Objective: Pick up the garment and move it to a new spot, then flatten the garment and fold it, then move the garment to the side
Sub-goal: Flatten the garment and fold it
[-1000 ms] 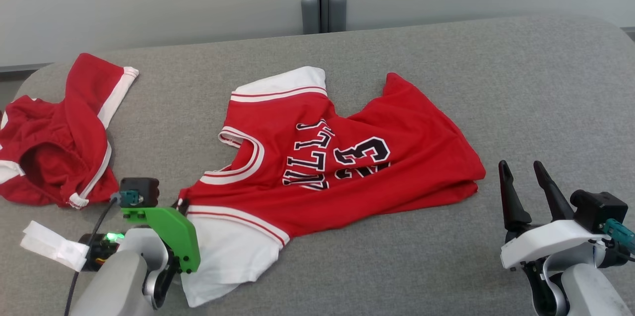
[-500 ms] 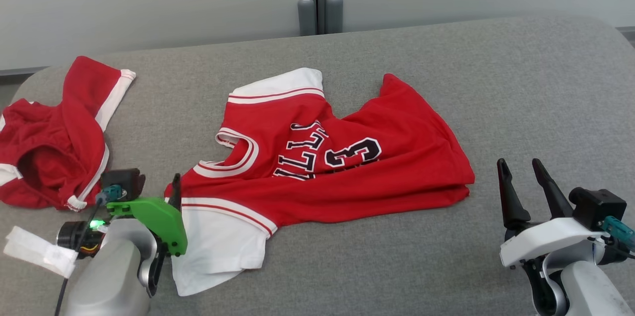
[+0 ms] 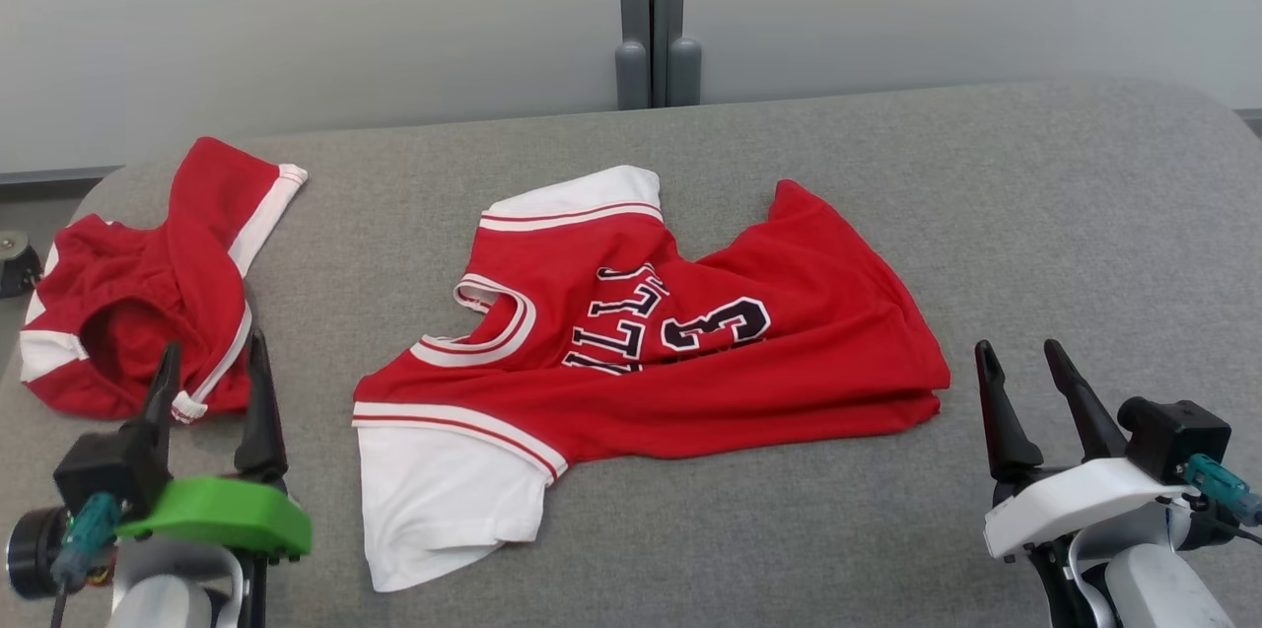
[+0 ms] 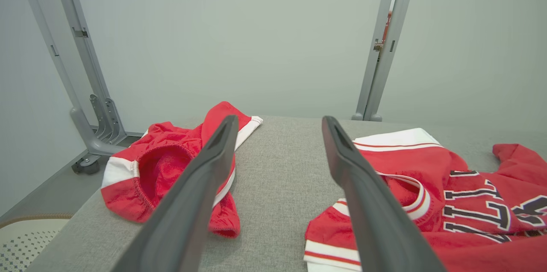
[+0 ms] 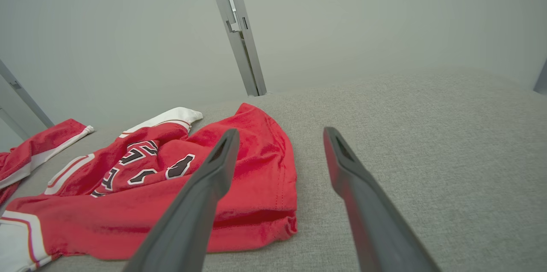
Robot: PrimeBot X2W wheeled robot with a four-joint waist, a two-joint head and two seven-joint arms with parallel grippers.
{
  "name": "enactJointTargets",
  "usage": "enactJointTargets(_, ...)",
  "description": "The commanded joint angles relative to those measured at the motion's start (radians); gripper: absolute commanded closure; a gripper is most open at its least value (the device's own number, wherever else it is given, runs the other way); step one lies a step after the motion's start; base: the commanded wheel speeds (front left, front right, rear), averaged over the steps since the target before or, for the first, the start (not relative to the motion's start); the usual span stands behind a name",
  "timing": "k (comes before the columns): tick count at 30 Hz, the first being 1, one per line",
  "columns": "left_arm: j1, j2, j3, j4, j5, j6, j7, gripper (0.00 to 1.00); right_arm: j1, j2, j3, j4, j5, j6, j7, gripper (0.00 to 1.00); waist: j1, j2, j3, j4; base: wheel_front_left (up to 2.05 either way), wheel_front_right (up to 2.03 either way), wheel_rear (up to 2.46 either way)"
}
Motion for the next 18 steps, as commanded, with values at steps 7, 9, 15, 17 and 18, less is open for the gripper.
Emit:
enactJointTargets(7,0.235,-0.096,0.113,-0.215,0.084,-0.024,-0.003,0.0,0.028,-0.006,0.012,0.001,0.012,-0.001,-0.003,0.0,0.0,0.0,-0.03,-0.002,0.0,0.0,0.0)
enactJointTargets(9,0.271,-0.128,0.129,-0.224,0.101,-0.038,-0.003,0.0,0.038,0.0,0.003,0.008,0.014,-0.001,-0.003,0.0,0.0,0.0,-0.035,-0.005,0.0,0.0,0.0)
enactJointTargets(15,0.294,-0.174,0.161,-0.216,0.149,-0.082,-0.003,0.0,0.04,0.004,-0.005,0.018,0.001,-0.001,-0.003,0.0,0.0,0.0,-0.041,-0.011,0.0,0.0,0.0)
enactJointTargets(17,0.289,-0.18,0.178,-0.215,0.163,-0.091,-0.003,0.0,0.035,0.002,-0.008,0.019,-0.003,-0.001,-0.003,0.0,0.0,0.0,-0.042,-0.014,0.0,0.0,0.0)
enactJointTargets(18,0.29,-0.183,0.184,-0.211,0.171,-0.095,-0.003,0.0,0.031,0.002,-0.009,0.018,-0.005,-0.001,-0.003,0.0,0.0,0.0,-0.042,-0.016,0.0,0.0,0.0)
